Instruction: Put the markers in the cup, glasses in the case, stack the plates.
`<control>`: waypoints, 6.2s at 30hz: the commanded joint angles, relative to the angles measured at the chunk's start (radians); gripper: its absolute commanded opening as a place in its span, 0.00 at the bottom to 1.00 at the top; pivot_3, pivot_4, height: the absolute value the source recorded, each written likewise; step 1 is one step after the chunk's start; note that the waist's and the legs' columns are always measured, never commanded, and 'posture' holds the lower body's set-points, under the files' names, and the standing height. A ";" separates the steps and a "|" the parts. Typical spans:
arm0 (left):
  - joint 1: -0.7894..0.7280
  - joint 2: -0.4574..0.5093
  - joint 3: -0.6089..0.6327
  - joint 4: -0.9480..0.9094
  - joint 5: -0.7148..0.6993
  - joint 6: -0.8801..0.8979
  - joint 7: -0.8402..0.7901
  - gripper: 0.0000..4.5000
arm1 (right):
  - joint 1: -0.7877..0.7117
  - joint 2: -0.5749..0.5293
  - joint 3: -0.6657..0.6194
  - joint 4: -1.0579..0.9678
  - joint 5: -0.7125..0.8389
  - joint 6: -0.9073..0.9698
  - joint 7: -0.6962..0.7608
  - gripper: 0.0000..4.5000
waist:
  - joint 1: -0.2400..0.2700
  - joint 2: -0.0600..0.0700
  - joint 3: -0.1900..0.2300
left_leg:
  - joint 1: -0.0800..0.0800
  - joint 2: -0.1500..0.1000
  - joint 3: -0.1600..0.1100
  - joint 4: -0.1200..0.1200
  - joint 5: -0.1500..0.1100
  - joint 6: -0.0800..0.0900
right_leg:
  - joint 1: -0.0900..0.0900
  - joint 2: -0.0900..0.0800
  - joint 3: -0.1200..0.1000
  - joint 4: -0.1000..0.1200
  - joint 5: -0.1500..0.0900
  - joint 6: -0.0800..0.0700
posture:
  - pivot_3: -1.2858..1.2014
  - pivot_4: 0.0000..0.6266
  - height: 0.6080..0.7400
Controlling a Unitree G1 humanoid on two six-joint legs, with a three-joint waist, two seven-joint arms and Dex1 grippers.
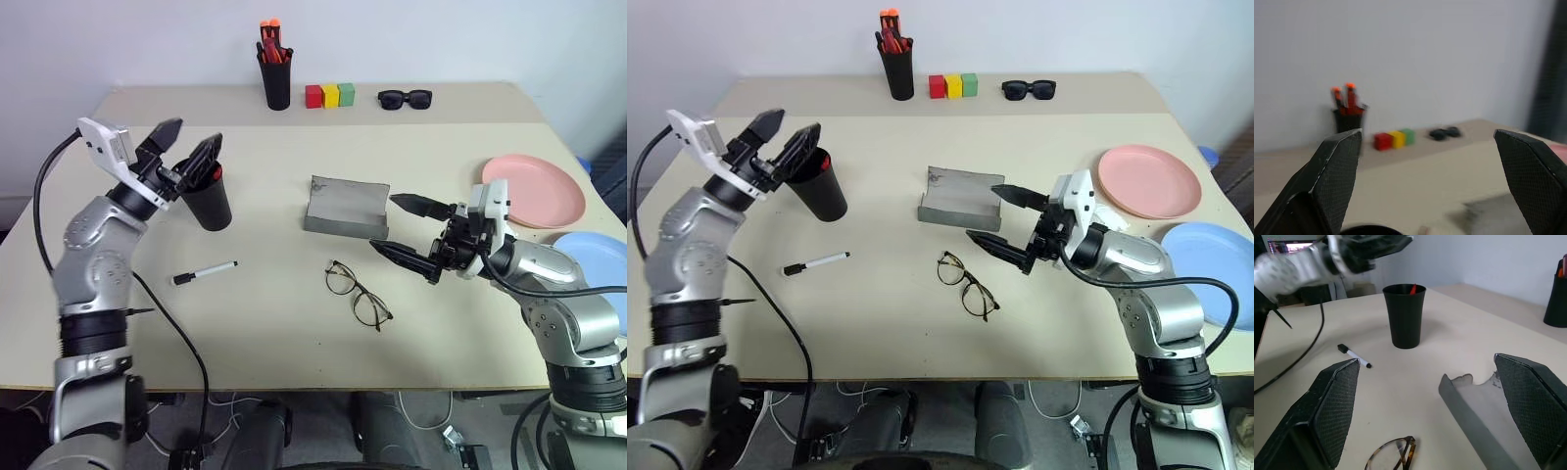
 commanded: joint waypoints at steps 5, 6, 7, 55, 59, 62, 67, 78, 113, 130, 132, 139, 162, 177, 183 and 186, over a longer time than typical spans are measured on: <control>0.185 0.308 0.028 -0.196 -0.168 0.357 -0.219 0.98 | 0.053 -0.042 -0.087 -0.035 0.094 0.000 0.090 1.00 | 0.002 0.001 0.000 | 0.001 0.001 0.000 -0.001 0.000 0.001 | 0.000 0.002 0.000 0.000 0.000 0.000 | 0.52 0.24 1.00; 0.205 0.344 0.030 -0.189 -0.175 0.391 -0.240 0.98 | 0.060 -0.047 -0.102 -0.042 0.118 0.009 0.100 1.00 | 0.002 0.001 0.000 | 0.001 0.001 0.000 -0.001 0.000 0.001 | 0.000 0.002 0.000 0.000 0.000 -0.001 | 0.52 0.24 1.00; 0.220 0.364 0.025 -0.188 -0.153 0.379 -0.258 0.98 | 0.066 -0.051 -0.114 -0.049 0.139 0.015 0.107 1.00 | 0.003 0.001 0.001 | 0.001 0.002 0.000 -0.002 0.000 0.001 | 0.000 0.002 0.000 0.000 0.000 -0.001 | 0.52 0.24 1.00; 0.082 0.482 -0.450 0.175 0.515 0.118 -0.569 0.01 | 0.056 -0.057 -0.072 -0.122 0.145 0.055 -0.014 1.00 | 0.003 0.002 0.001 | 0.001 0.003 0.003 -0.003 0.000 0.001 | -0.001 0.003 0.001 -0.001 0.000 -0.001 | 0.52 0.24 1.00; 0.054 0.420 -0.359 0.100 0.381 0.186 -0.595 0.01 | 0.047 -0.052 -0.067 -0.119 0.142 0.057 -0.018 1.00 | 0.005 0.001 0.001 | 0.000 0.004 0.003 -0.002 0.000 0.001 | -0.001 0.003 0.001 0.000 0.000 -0.001 | 0.52 0.24 1.00; 0.048 0.352 -0.272 0.029 0.313 0.070 -0.592 0.01 | 0.036 -0.049 -0.061 -0.113 0.139 0.057 -0.020 1.00 | 0.006 0.001 0.001 | 0.000 0.004 0.002 -0.001 0.000 0.001 | -0.001 0.003 0.000 0.000 0.000 -0.001 | 0.52 0.24 1.00; -0.018 0.236 -0.186 0.042 0.293 -0.031 -0.471 0.01 | 0.031 -0.049 -0.059 -0.111 0.141 0.056 -0.025 1.00 | 0.007 0.001 0.001 | 0.000 0.004 0.002 -0.001 0.000 0.000 | -0.001 0.003 0.001 0.000 0.001 -0.002 | 0.52 0.24 1.00; -0.154 0.017 0.052 0.151 0.247 -0.256 -0.115 0.01 | 0.034 -0.050 -0.060 -0.111 0.141 0.057 -0.028 1.00 | 0.005 0.001 0.000 | 0.001 0.003 0.003 -0.001 0.000 0.000 | -0.001 0.003 0.001 -0.001 0.001 -0.002 | 0.52 0.24 1.00; -0.037 -0.103 0.027 0.262 0.268 -0.292 0.031 0.74 | 0.011 -0.046 -0.062 -0.085 0.111 0.042 0.001 1.00 | 0.008 0.001 0.000 | 0.000 0.003 0.002 0.001 0.000 0.000 | 0.000 0.003 0.001 0.000 0.002 -0.002 | 0.52 0.24 1.00; -0.052 -0.064 -0.112 -0.019 0.119 0.061 -0.091 0.99 | -0.004 -0.039 -0.093 -0.062 0.141 0.054 -0.007 1.00 | 0.007 0.001 0.000 | 0.000 0.003 0.002 0.001 0.000 0.000 | 0.000 0.003 0.001 0.000 0.002 -0.002 | 0.52 0.24 1.00; -0.075 -0.066 -0.188 -0.040 0.140 0.094 -0.121 0.99 | -0.001 -0.046 -0.109 -0.040 0.131 0.045 -0.010 1.00 | 0.008 0.001 0.000 | 0.000 0.003 0.002 0.001 0.000 0.000 | 0.000 0.003 0.001 0.000 0.002 -0.002 | 0.52 0.24 1.00; -0.225 -0.177 -0.448 0.178 0.390 -0.055 -0.148 0.99 | 0.023 -0.054 -0.120 -0.022 0.091 0.007 -0.008 1.00 | 0.010 0.001 0.000 | 0.001 0.002 0.002 0.001 0.000 0.000 | 0.001 0.003 0.001 -0.001 0.002 -0.002 | 0.52 0.24 1.00; -0.506 -0.320 -0.572 0.778 0.681 -0.201 -0.326 0.01 | 0.122 -0.027 -0.134 -0.131 0.075 -0.046 -0.120 1.00 | 0.006 0.000 0.000 | 0.000 0.002 0.003 0.001 0.000 0.001 | 0.001 0.003 0.001 -0.001 0.002 -0.001 | 0.52 0.24 1.00; -0.321 -0.037 -0.575 0.324 0.612 0.016 -0.609 0.01 | 0.112 -0.026 -0.114 -0.112 0.070 -0.056 -0.105 1.00 | 0.007 0.001 0.000 | 0.000 0.002 0.002 0.002 0.000 0.001 | 0.001 0.003 0.001 -0.001 0.002 -0.001 | 0.52 0.24 1.00; -0.239 0.055 -0.575 0.205 0.585 0.041 -0.684 0.01 | 0.088 -0.026 -0.101 -0.094 0.063 -0.059 -0.097 1.00 | 0.007 0.001 0.000 | 0.000 0.002 0.002 0.002 0.000 0.001 | 0.001 0.003 0.001 0.000 0.002 -0.001 | 0.52 0.24 1.00; -0.207 0.083 -0.574 0.221 0.605 -0.080 -0.702 0.01 | 0.084 -0.027 -0.100 -0.091 0.062 -0.058 -0.092 1.00 | 0.004 0.001 0.000 | 0.000 0.003 0.002 0.001 0.000 0.001 | 0.001 0.003 0.001 0.000 0.002 -0.001 | 0.52 0.24 1.00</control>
